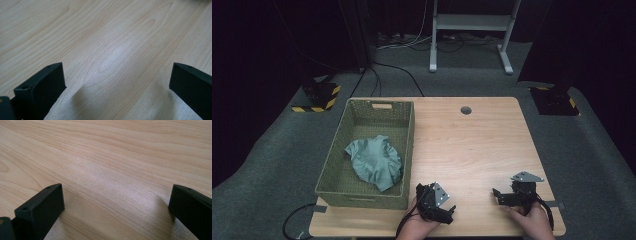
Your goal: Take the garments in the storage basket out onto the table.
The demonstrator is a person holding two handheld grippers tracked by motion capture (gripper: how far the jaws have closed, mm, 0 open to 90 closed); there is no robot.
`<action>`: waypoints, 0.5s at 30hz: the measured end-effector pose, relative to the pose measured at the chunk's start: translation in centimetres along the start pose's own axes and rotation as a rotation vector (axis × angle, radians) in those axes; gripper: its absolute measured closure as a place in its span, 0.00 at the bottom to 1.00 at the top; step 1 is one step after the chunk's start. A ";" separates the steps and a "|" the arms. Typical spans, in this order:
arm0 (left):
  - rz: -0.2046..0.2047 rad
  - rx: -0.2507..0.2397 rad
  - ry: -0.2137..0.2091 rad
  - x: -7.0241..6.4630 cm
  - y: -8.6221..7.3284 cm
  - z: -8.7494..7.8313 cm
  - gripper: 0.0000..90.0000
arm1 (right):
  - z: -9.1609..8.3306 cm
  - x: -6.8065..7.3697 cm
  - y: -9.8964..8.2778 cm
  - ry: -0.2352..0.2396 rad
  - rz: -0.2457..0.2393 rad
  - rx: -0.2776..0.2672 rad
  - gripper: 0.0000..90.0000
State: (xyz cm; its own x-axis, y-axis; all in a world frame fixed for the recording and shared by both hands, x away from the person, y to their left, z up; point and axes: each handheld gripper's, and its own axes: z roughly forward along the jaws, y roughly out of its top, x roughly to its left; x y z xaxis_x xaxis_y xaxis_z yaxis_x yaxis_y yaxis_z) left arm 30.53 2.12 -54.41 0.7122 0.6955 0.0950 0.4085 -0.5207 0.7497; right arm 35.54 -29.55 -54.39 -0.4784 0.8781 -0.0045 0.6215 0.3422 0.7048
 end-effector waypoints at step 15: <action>-0.053 -0.033 -0.060 0.7 -0.2 -0.3 0.01 | -0.1 -0.2 0.0 0.026 0.016 -0.011 0.00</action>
State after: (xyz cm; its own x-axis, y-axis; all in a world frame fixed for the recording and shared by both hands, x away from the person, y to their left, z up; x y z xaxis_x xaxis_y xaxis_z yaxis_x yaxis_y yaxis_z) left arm 30.84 2.84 -54.29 0.7235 0.6901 0.0155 0.4283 -0.4664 0.7740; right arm 35.55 -29.81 -54.34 -0.4843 0.8746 0.0254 0.6228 0.3242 0.7120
